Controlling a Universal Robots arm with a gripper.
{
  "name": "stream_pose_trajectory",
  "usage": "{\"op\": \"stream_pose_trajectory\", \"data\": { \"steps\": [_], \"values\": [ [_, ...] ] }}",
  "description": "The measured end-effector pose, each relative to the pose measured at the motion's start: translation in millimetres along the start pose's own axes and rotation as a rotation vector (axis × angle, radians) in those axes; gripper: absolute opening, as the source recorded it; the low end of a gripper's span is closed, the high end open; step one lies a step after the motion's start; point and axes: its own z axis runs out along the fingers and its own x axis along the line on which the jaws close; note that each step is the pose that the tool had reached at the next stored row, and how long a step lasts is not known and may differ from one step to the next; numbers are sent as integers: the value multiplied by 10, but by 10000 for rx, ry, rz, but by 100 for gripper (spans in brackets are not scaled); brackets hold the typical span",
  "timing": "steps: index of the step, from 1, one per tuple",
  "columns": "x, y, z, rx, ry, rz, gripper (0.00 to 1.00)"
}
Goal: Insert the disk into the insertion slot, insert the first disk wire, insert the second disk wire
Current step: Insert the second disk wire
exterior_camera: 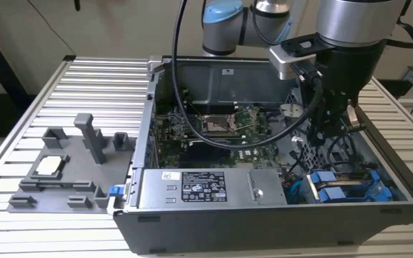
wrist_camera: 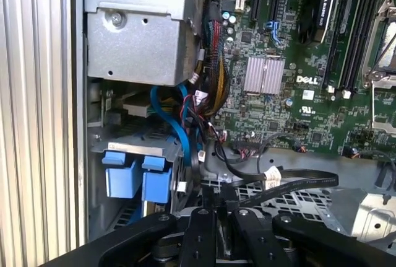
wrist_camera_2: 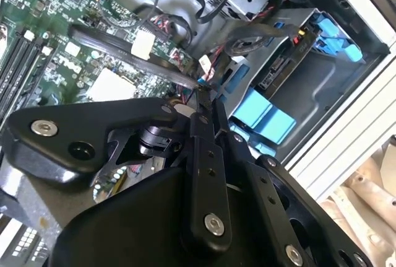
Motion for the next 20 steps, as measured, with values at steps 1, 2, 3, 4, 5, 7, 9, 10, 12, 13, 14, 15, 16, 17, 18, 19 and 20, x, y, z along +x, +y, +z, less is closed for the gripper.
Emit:
{"op": "stream_pose_trajectory", "data": {
  "steps": [1,2,3,4,5,7,9,10,12,13,14,15,16,17,18,19,20],
  "values": [
    [20,-8,2,-20,-2,-1,16],
    [39,-16,5,-39,-4,-1,16],
    [57,-24,8,-58,-6,-2,16],
    [76,-32,10,-77,-8,-3,16],
    [86,-36,11,-86,-9,-3,16],
    [86,-36,11,-86,-8,-2,16],
    [87,-37,11,-87,-7,-2,16],
    [87,-37,11,-86,-6,-3,16],
    [87,-37,11,-86,-6,-4,16],
    [87,-38,11,-89,-7,-3,16],
    [90,-45,12,-102,-7,-7,16],
    [97,-61,16,-143,-12,-7,16],
    [108,-84,21,-209,-20,-8,16],
    [120,-108,25,-269,-25,-12,16],
    [133,-129,29,-331,-33,-14,16],
    [147,-149,34,-397,-39,-17,16],
    [163,-172,39,-466,-48,-20,16]
  ]
}}
